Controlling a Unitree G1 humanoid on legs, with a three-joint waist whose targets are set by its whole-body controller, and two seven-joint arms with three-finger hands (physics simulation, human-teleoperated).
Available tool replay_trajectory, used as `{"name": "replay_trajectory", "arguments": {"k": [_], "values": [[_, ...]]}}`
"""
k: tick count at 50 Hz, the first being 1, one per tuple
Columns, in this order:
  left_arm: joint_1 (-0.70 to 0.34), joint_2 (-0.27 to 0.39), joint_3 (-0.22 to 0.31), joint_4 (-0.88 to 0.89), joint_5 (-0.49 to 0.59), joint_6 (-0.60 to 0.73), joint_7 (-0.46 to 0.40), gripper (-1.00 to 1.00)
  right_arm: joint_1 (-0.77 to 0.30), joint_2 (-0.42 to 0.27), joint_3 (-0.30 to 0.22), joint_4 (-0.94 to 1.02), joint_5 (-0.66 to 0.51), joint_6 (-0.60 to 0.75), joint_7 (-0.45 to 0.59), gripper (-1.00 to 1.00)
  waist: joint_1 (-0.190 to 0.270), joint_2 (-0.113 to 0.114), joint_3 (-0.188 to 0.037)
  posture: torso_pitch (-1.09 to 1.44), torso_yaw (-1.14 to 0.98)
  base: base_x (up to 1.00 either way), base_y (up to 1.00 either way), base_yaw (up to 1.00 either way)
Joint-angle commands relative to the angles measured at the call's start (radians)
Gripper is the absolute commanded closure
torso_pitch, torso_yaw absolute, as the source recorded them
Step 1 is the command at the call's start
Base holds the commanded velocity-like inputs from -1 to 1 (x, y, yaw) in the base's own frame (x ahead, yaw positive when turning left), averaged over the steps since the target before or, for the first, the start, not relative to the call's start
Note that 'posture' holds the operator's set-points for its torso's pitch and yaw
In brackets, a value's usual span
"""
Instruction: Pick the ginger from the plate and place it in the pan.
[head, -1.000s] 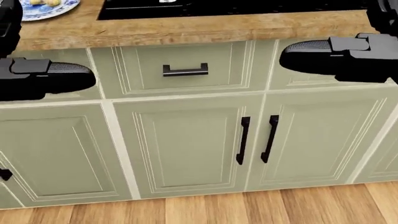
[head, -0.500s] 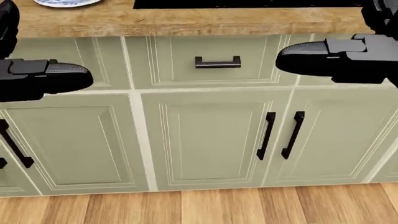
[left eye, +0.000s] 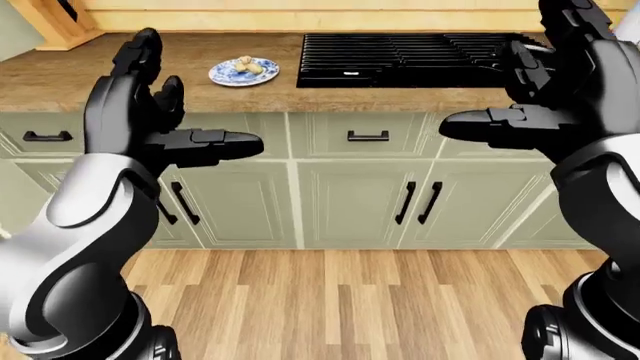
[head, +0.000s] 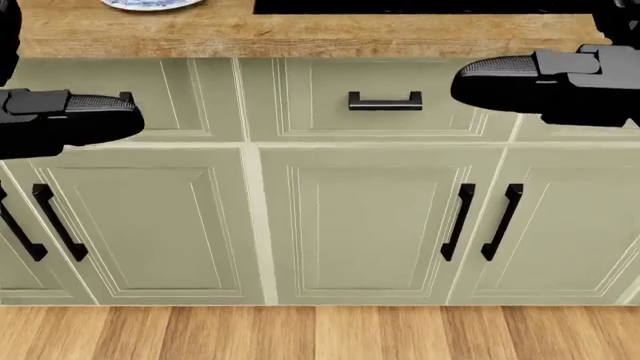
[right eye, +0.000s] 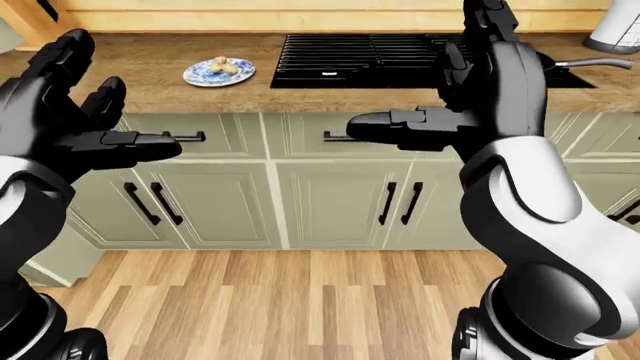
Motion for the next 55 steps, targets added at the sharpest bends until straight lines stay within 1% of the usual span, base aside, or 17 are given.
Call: {"name": "replay_trajectory", "arguments": {"k": [1, 10, 13, 17, 23, 26, 27, 29, 36, 38, 40, 41, 42, 49, 53, 54, 55], "values": [[-0.028, 0.010, 0.007, -0.017, 0.008, -0.040, -0.007, -1.00, -0.028, -0.016, -0.015, -0.020, 0.009, -0.031, -0.008, -1.00, -0.003, 0.006, -0.025, 0.00, 0.00, 0.12, 0.00, 0.00], [-0.025, 0.008, 0.013, -0.025, 0.009, -0.035, -0.010, -1.00, -0.020, -0.024, -0.009, -0.023, 0.030, -0.040, -0.023, -1.00, -0.008, 0.012, -0.016, 0.00, 0.00, 0.12, 0.00, 0.00], [-0.023, 0.008, 0.009, -0.020, 0.014, -0.041, -0.013, -1.00, -0.020, -0.026, -0.007, -0.021, 0.033, -0.042, -0.025, -1.00, -0.015, 0.067, -0.021, 0.00, 0.00, 0.14, 0.00, 0.00], [-0.022, 0.008, 0.010, -0.021, 0.016, -0.041, -0.016, -1.00, -0.021, -0.027, -0.004, -0.022, 0.038, -0.041, -0.030, -1.00, -0.012, 0.056, -0.017, 0.00, 0.00, 0.14, 0.00, 0.00], [-0.018, 0.006, 0.007, -0.021, 0.022, -0.045, -0.020, -1.00, -0.021, -0.029, -0.004, -0.022, 0.042, -0.039, -0.033, -1.00, -0.004, 0.005, -0.013, 0.00, 0.00, 0.14, 0.00, 0.00], [-0.022, 0.004, 0.007, -0.022, 0.022, -0.039, -0.019, -1.00, -0.021, -0.029, -0.004, -0.023, 0.045, -0.040, -0.034, -1.00, 0.002, -0.071, -0.028, 0.00, 0.00, 0.13, 0.00, 0.00], [-0.018, 0.004, 0.006, -0.020, 0.025, -0.046, -0.022, -1.00, -0.020, -0.029, -0.004, -0.023, 0.045, -0.041, -0.034, -1.00, -0.008, -0.040, -0.022, 0.00, 0.00, 0.14, 0.00, 0.00], [-0.024, 0.003, 0.007, -0.024, 0.023, -0.036, -0.019, -1.00, -0.021, -0.031, -0.004, -0.023, 0.047, -0.040, -0.035, -1.00, -0.005, -0.052, -0.017, 0.00, 0.00, 0.14, 0.00, 0.00], [-0.023, 0.005, 0.007, -0.018, 0.029, -0.042, -0.027, -1.00, -0.019, -0.032, -0.002, -0.021, 0.047, -0.043, -0.036, -1.00, -0.010, 0.002, -0.006, 0.00, 0.00, 0.14, 0.00, 0.00], [-0.020, 0.003, 0.006, -0.018, 0.031, -0.044, -0.027, -1.00, -0.019, -0.032, -0.002, -0.021, 0.048, -0.043, -0.036, -1.00, -0.016, 0.037, -0.011, 0.00, 0.00, 0.14, 0.00, 0.00], [-0.014, 0.004, 0.005, -0.016, 0.036, -0.052, -0.032, -1.00, -0.019, -0.033, -0.002, -0.020, 0.048, -0.044, -0.035, -1.00, -0.019, 0.103, -0.034, 0.00, 0.00, 0.14, 0.00, 0.00], [-0.016, 0.003, 0.004, -0.015, 0.037, -0.051, -0.032, -1.00, -0.020, -0.033, -0.003, -0.020, 0.048, -0.043, -0.035, -1.00, -0.011, 0.057, -0.024, 0.00, 0.00, 0.14, 0.00, 0.00], [-0.019, 0.002, 0.003, -0.016, 0.036, -0.046, -0.030, -1.00, -0.018, -0.034, -0.002, -0.018, 0.046, -0.046, -0.033, -1.00, -0.017, 0.076, -0.022, 0.00, 0.00, 0.15, 0.00, 0.00], [-0.025, -0.001, 0.008, -0.024, 0.033, -0.032, -0.026, -1.00, -0.017, -0.033, -0.002, -0.018, 0.046, -0.046, -0.032, -1.00, -0.004, 0.013, -0.017, 0.00, 0.00, 0.14, 0.00, 0.00], [-0.022, -0.001, 0.007, -0.021, 0.036, -0.038, -0.030, -1.00, -0.016, -0.033, 0.000, -0.018, 0.044, -0.047, -0.030, -1.00, 0.004, -0.086, -0.036, 0.00, 0.00, 0.14, 0.00, 0.00], [-0.021, -0.001, 0.005, -0.020, 0.038, -0.040, -0.031, -1.00, -0.017, -0.033, -0.002, -0.018, 0.047, -0.044, -0.032, -1.00, -0.008, -0.042, -0.022, 0.00, 0.00, 0.13, 0.00, 0.00], [-0.020, -0.001, 0.005, -0.019, 0.039, -0.042, -0.032, -1.00, -0.019, -0.032, -0.003, -0.019, 0.049, -0.041, -0.034, -1.00, 0.000, -0.061, -0.022, 0.00, 0.00, 0.14, 0.00, 0.00]]}}
